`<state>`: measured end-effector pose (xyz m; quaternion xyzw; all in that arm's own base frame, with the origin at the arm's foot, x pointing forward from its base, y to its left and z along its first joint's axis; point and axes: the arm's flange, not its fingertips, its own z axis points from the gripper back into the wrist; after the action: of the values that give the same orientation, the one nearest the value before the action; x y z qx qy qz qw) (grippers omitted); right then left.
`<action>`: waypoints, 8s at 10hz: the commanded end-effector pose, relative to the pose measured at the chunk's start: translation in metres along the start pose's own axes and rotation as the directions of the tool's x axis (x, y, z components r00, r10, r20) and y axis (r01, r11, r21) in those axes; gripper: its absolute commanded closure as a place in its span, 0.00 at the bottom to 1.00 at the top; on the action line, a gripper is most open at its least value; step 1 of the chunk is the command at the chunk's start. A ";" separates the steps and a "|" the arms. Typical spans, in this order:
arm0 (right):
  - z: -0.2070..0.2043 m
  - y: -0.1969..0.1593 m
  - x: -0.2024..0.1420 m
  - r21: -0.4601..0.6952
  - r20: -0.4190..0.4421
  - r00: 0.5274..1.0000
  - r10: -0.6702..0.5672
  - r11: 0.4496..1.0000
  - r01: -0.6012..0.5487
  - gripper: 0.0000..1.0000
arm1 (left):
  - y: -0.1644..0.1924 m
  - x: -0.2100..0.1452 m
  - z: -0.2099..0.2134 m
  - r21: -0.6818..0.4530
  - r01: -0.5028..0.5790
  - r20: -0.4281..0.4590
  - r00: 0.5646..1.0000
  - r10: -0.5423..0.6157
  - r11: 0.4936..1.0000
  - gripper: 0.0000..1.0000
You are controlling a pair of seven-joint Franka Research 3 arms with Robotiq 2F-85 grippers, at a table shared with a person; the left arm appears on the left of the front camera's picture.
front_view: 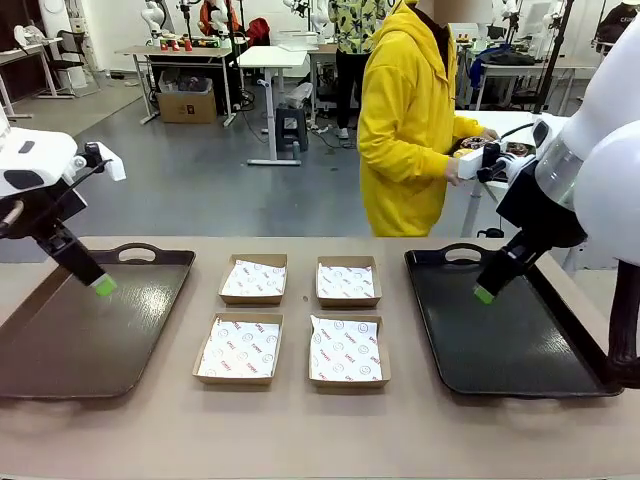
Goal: Individually package the donuts and arrange them on the tray.
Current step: Pick up one Paper togo box.
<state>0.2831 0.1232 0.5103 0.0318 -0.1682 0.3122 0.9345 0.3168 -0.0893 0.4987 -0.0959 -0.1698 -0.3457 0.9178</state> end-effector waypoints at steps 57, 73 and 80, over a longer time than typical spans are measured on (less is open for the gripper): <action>-0.083 -0.117 0.183 0.059 -0.213 0.686 -0.696 0.692 0.720 0.00 | 0.164 -0.139 -0.022 -0.767 -0.575 -0.142 0.585 0.799 0.285 0.00; -0.137 -0.075 0.207 -0.027 -0.263 0.730 -0.630 0.762 0.647 0.00 | 0.164 -0.139 -0.022 -0.767 -0.575 -0.142 0.585 0.799 0.285 0.00; -0.238 -0.059 0.294 -0.148 -0.208 0.759 -0.617 0.787 0.599 0.00 | 0.164 -0.139 -0.022 -0.767 -0.575 -0.142 0.585 0.799 0.285 0.00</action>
<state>0.5978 0.2814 0.3901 0.0146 -0.0357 -0.0161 0.9991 0.3349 0.1101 0.4164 -0.5712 -0.0699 0.0696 0.8148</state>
